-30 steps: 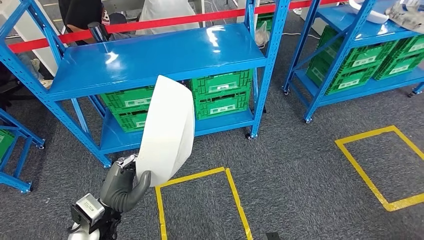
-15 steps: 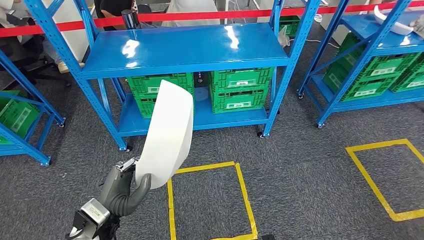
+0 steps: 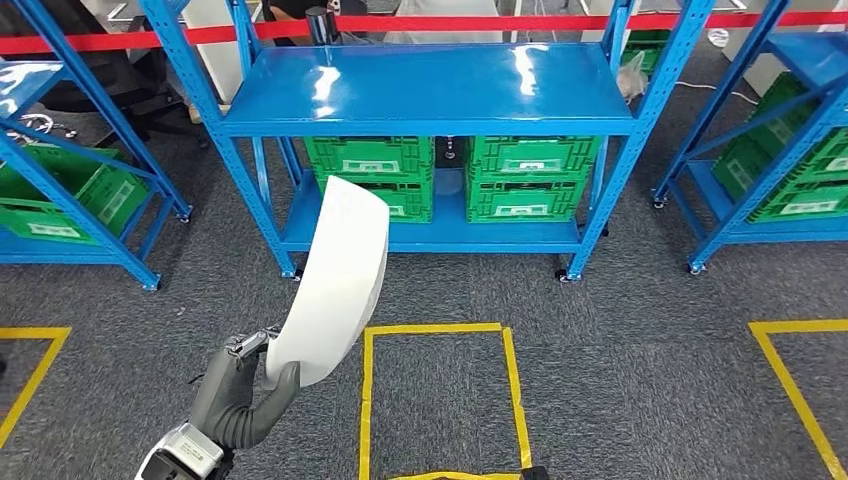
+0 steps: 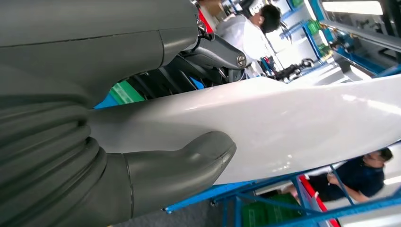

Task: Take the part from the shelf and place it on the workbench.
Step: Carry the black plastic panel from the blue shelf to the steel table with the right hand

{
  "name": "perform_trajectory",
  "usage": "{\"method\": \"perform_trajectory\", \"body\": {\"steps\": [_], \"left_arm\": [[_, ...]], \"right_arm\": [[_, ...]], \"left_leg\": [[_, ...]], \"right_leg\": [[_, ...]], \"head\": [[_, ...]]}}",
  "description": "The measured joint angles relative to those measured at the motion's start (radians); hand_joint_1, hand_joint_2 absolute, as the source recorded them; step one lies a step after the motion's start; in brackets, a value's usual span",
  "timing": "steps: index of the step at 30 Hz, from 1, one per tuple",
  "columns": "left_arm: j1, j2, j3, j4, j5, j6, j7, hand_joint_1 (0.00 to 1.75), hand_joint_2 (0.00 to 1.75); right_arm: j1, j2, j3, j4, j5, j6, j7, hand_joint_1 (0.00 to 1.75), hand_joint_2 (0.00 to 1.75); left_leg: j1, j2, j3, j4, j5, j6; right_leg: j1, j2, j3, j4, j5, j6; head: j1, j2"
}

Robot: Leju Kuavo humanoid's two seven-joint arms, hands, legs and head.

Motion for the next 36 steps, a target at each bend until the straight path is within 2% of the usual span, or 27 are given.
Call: {"method": "perform_trajectory", "body": {"steps": [1, 2, 3, 4, 5, 7, 8, 10, 11, 13, 15, 16, 17, 18, 19, 20, 21, 23, 24, 26, 28, 30, 32, 33, 34, 35, 36], "left_arm": [[0.001, 0.001, 0.000, 0.001, 0.000, 0.000, 0.000, 1.75, 1.75], [0.003, 0.002, 0.000, 0.003, 0.000, 0.000, 0.000, 1.75, 1.75], [0.003, 0.003, -0.001, 0.004, -0.001, 0.000, 0.000, 1.75, 1.75], [0.003, 0.004, -0.001, 0.005, -0.002, 0.001, 0.000, 1.75, 1.75], [0.002, 0.004, -0.001, 0.005, -0.003, 0.001, 0.000, 1.75, 1.75], [-0.003, 0.004, -0.005, 0.005, -0.006, 0.003, -0.001, 1.75, 1.75], [-0.007, 0.004, -0.007, 0.004, -0.006, 0.004, -0.002, 1.75, 1.75], [-0.013, 0.004, -0.011, 0.004, -0.006, 0.004, -0.003, 1.75, 1.75], [-0.015, 0.004, -0.013, 0.005, -0.006, 0.005, -0.004, 1.75, 1.75], [-0.022, 0.004, -0.019, 0.009, -0.004, 0.007, -0.007, 1.75, 1.75], [-0.032, 0.003, -0.026, 0.018, -0.001, 0.012, -0.012, 1.75, 1.75], [-0.036, 0.003, -0.029, 0.024, 0.001, 0.017, -0.014, 1.75, 1.75], [-0.038, 0.004, -0.030, 0.029, 0.002, 0.021, -0.016, 1.75, 1.75], [-0.040, 0.004, -0.031, 0.034, 0.003, 0.025, -0.017, 1.75, 1.75], [-0.042, 0.004, -0.031, 0.038, 0.004, 0.030, -0.016, 1.75, 1.75], [-0.045, 0.004, -0.031, 0.040, 0.004, 0.034, -0.015, 1.75, 1.75], [-0.047, 0.004, -0.032, 0.041, 0.004, 0.038, -0.014, 1.75, 1.75], [-0.050, 0.005, -0.032, 0.041, 0.004, 0.044, -0.009, 1.75, 1.75], [-0.050, 0.007, -0.032, 0.041, 0.004, 0.046, -0.007, 1.75, 1.75], [-0.049, 0.012, -0.032, 0.040, 0.003, 0.051, -0.006, 1.75, 1.75], [-0.050, 0.018, -0.032, 0.038, 0.003, 0.055, -0.005, 1.75, 1.75], [-0.054, 0.022, -0.032, 0.038, 0.003, 0.058, -0.003, 1.75, 1.75], [-0.054, 0.024, -0.032, 0.041, 0.004, 0.062, 0.003, 1.75, 1.75], [-0.053, 0.025, -0.032, 0.043, 0.004, 0.064, 0.007, 1.75, 1.75], [-0.051, 0.025, -0.032, 0.045, 0.004, 0.067, 0.010, 1.75, 1.75], [-0.050, 0.026, -0.032, 0.045, 0.003, 0.069, 0.013, 1.75, 1.75], [-0.048, 0.026, -0.032, 0.045, 0.002, 0.072, 0.014, 1.75, 1.75]], "right_arm": [[0.001, 0.000, 0.000, 0.000, 0.000, -0.003, 0.001, 0.00, 0.00], [0.002, 0.000, 0.000, 0.000, 0.000, -0.006, 0.001, 0.00, 0.00], [0.002, 0.000, 0.000, 0.000, 0.000, -0.008, 0.000, 0.00, 0.00], [0.001, 0.001, 0.000, 0.000, 0.000, -0.009, -0.001, 0.00, 0.00], [0.001, 0.001, 0.000, 0.000, -0.001, -0.010, -0.003, 0.00, 0.00], [0.000, 0.002, 0.000, 0.000, -0.003, -0.012, -0.010, 0.00, 0.00], [-0.001, 0.002, 0.000, 0.000, -0.004, -0.013, -0.015, 0.00, 0.00], [-0.002, 0.002, 0.000, 0.000, -0.006, -0.014, -0.023, 0.00, 0.00], [-0.004, 0.002, 0.000, 0.000, -0.008, -0.013, -0.026, 0.00, 0.00], [-0.005, 0.002, 0.000, 0.000, -0.011, -0.011, -0.035, 0.00, 0.00], [-0.003, 0.002, 0.000, 0.000, -0.010, -0.009, -0.039, 0.00, 0.00], [-0.002, 0.002, 0.000, 0.000, -0.008, -0.008, -0.038, 0.00, 0.00], [-0.001, 0.002, 0.000, 0.000, -0.006, -0.008, -0.036, 0.00, 0.00], [0.000, 0.002, 0.000, 0.000, -0.004, -0.008, -0.034, 0.00, 0.00], [0.000, 0.001, 0.000, 0.000, -0.001, -0.007, -0.030, 0.00, 0.00], [0.000, 0.000, 0.000, 0.000, 0.001, -0.006, -0.025, 0.00, 0.00], [0.000, -0.002, 0.000, 0.000, 0.004, -0.004, -0.020, 0.00, 0.00], [-0.001, -0.004, 0.000, 0.000, 0.010, -0.001, -0.009, 0.00, 0.00], [-0.001, -0.004, 0.000, 0.000, 0.013, 0.000, -0.006, 0.00, 0.00], [-0.002, -0.004, 0.000, 0.000, 0.015, 0.000, -0.002, 0.00, 0.00], [-0.003, -0.004, 0.000, 0.000, 0.017, 0.000, -0.002, 0.00, 0.00], [-0.002, -0.004, 0.000, 0.000, 0.018, 0.001, -0.003, 0.00, 0.00], [-0.001, -0.003, 0.000, 0.000, 0.019, 0.004, -0.004, 0.00, 0.00], [-0.001, -0.003, 0.000, 0.000, 0.020, 0.006, -0.005, 0.00, 0.00], [-0.001, -0.002, 0.000, 0.000, 0.020, 0.008, -0.005, 0.00, 0.00], [-0.002, 0.000, 0.000, 0.000, 0.021, 0.010, -0.004, 0.00, 0.00], [-0.003, 0.002, 0.000, 0.000, 0.022, 0.011, -0.003, 0.00, 0.00]], "left_leg": [[0.003, 0.008, -0.027, 0.056, -0.020, -0.005], [0.007, 0.012, -0.041, 0.085, -0.023, -0.010], [0.010, 0.016, -0.035, 0.074, -0.006, -0.013], [0.013, 0.025, -0.009, 0.025, 0.025, -0.015], [0.015, 0.046, 0.030, -0.049, 0.059, -0.016], [0.012, 0.081, 0.086, -0.160, 0.098, -0.007], [0.010, 0.089, 0.094, -0.182, 0.102, 0.000], [0.006, 0.070, 0.085, -0.182, 0.105, 0.018], [0.006, 0.060, 0.084, -0.184, 0.109, 0.025], [0.010, 0.039, 0.084, -0.189, 0.118, 0.039], [0.010, 0.018, 0.078, -0.189, 0.125, 0.048], [0.010, 0.006, 0.074, -0.188, 0.127, 0.050], [0.009, -0.007, 0.071, -0.185, 0.128, 0.051], [0.008, -0.021, 0.068, -0.183, 0.129, 0.050], [0.008, -0.036, 0.065, -0.179, 0.130, 0.048], [0.009, -0.050, 0.063, -0.175, 0.130, 0.046], [0.009, -0.062, 0.060, -0.170, 0.130, 0.042], [0.008, -0.084, 0.051, -0.163, 0.130, 0.029], [0.009, -0.095, 0.047, -0.163, 0.132, 0.021], [0.013, -0.110, 0.038, -0.166, 0.137, 0.006], [0.011, -0.073, 0.017, -0.131, 0.116, -0.003], [0.008, -0.012, -0.033, -0.023, 0.056, -0.010], [0.010, 0.010, -0.083, 0.088, 0.012, -0.015], [0.011, 0.015, -0.087, 0.103, 0.014, -0.016], [0.011, 0.019, -0.074, 0.083, 0.031, -0.017], [0.012, 0.028, -0.040, 0.025, 0.061, -0.015], [0.011, 0.050, -0.001, -0.047, 0.087, -0.013]], "right_leg": [[0.000, -0.014, -0.001, 0.000, 0.000, 0.000], [0.000, -0.029, -0.002, 0.001, 0.000, 0.000], [0.000, -0.042, -0.002, 0.001, 0.000, 0.001], [-0.001, -0.054, -0.002, 0.003, -0.001, 0.002], [0.000, -0.065, -0.001, 0.005, -0.002, 0.005], [0.003, -0.083, 0.000, 0.009, -0.005, 0.016], [0.006, -0.091, 0.001, 0.010, -0.005, 0.022], [0.005, -0.108, 0.003, 0.009, -0.003, 0.035], [0.002, -0.105, 0.004, 0.012, -0.006, 0.042], [-0.002, -0.064, -0.014, 0.061, -0.044, 0.053], [-0.003, -0.015, -0.069, 0.183, -0.113, 0.056], [-0.002, -0.005, -0.099, 0.247, -0.140, 0.056], [-0.002, -0.001, -0.117, 0.287, -0.149, 0.056], [-0.002, 0.001, -0.118, 0.289, -0.138, 0.054], [-0.002, 0.004, -0.100, 0.253, -0.111, 0.052], [-0.003, 0.017, -0.067, 0.187, -0.075, 0.049], [-0.005, 0.044, -0.035, 0.120, -0.050, 0.046], [-0.006, 0.085, 0.002, 0.039, -0.029, 0.042], [-0.004, 0.090, 0.003, 0.032, -0.032, 0.039], [-0.003, 0.062, 0.003, 0.027, -0.025, 0.026], [-0.006, 0.035, 0.006, 0.019, -0.020, 0.011], [-0.004, 0.004, 0.007, 0.017, -0.020, 0.002], [-0.001, -0.028, 0.006, 0.017, -0.022, -0.001], [-0.001, -0.043, 0.007, 0.017, -0.023, -0.001], [-0.001, -0.057, 0.007, 0.018, -0.024, 0.000], [-0.001, -0.070, 0.009, 0.018, -0.025, 0.001], [0.000, -0.082, 0.011, 0.019, -0.027, 0.004]], "head": [[0.000, 0.000], [0.000, 0.000], [0.000, 0.000], [0.000, 0.000], [-0.001, 0.000], [0.000, 0.000], [0.001, 0.000], [0.003, 0.000], [0.003, 0.000], [0.006, 0.000], [0.010, 0.000], [0.012, 0.000], [0.012, 0.000], [0.012, 0.000], [0.012, 0.000], [0.012, 0.000], [0.013, 0.000], [0.012, 0.000], [0.012, 0.000], [0.012, 0.000], [0.008, 0.000], [0.002, 0.000], [0.001, 0.000], [0.001, 0.000], [0.001, 0.000], [0.001, 0.000], [0.001, 0.000]]}}
